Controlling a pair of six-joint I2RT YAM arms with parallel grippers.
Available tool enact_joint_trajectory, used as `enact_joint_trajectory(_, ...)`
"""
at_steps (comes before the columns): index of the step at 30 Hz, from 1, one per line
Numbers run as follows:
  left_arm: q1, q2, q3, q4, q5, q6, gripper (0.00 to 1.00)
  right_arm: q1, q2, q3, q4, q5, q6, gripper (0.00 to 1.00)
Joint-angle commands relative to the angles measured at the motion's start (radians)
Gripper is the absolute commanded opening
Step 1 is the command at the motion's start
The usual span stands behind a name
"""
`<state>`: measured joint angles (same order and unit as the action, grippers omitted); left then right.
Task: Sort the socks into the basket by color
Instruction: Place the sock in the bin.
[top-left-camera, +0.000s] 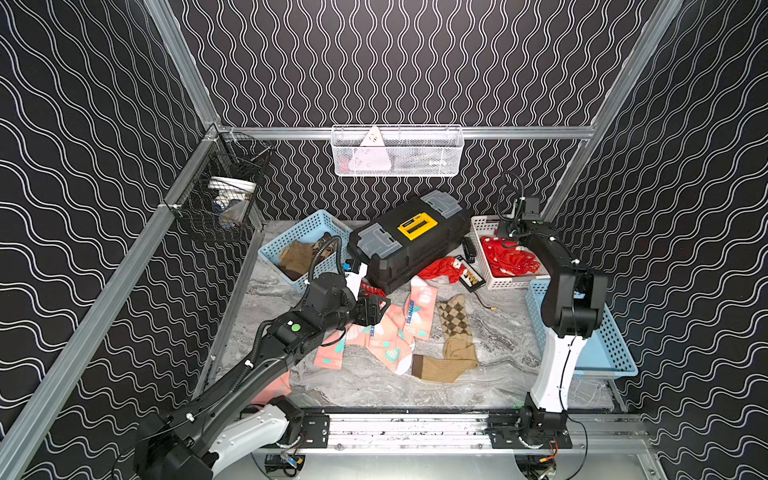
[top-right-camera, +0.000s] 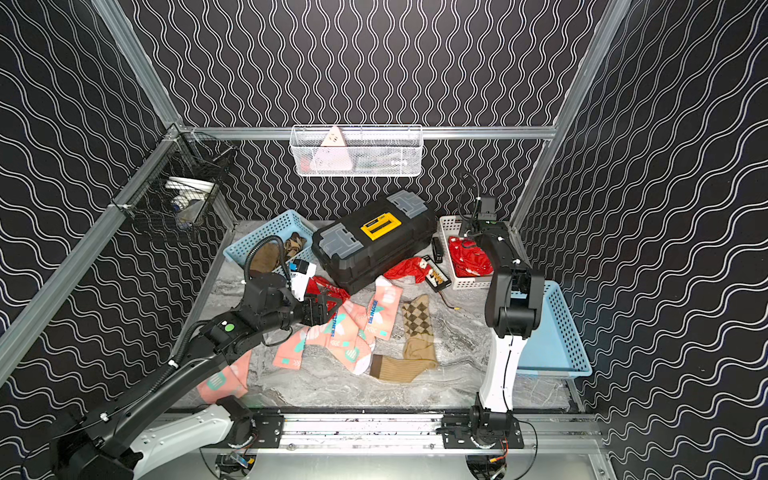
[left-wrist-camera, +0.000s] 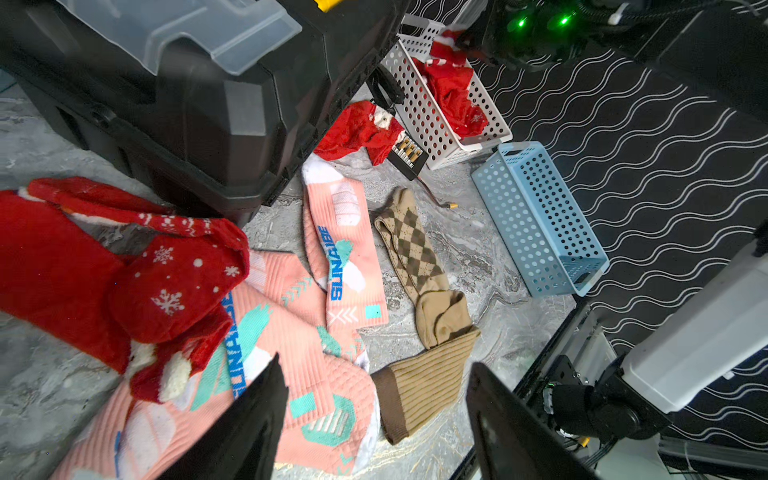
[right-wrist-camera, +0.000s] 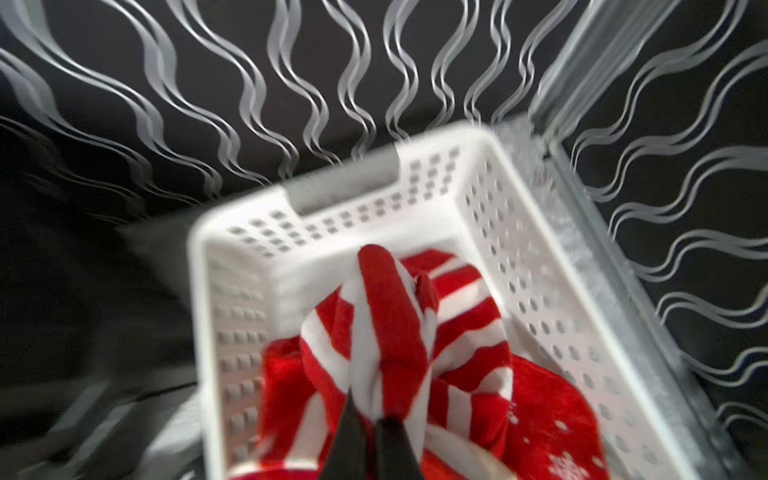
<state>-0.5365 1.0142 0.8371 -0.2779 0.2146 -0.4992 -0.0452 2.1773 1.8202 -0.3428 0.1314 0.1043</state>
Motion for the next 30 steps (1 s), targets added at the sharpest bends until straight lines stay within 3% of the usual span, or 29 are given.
enact_joint_trajectory(1,0.001,0.012,0.006,0.010,-0.013,0.003,0.73,0.004,0.054,0.011,-0.011,0.005,0.009,0.00)
enact_joint_trajectory(11,0.000,0.026,0.015,-0.020,-0.047,-0.001,0.73,-0.005,0.150,0.034,-0.065,-0.018,0.067,0.00)
enact_joint_trajectory(17,0.001,0.040,0.020,-0.033,-0.079,-0.004,0.74,-0.006,0.140,0.028,-0.084,-0.036,0.090,0.12)
enact_joint_trajectory(30,0.000,0.062,0.026,-0.073,-0.121,-0.019,0.78,-0.005,0.040,0.001,-0.110,-0.077,0.134,0.68)
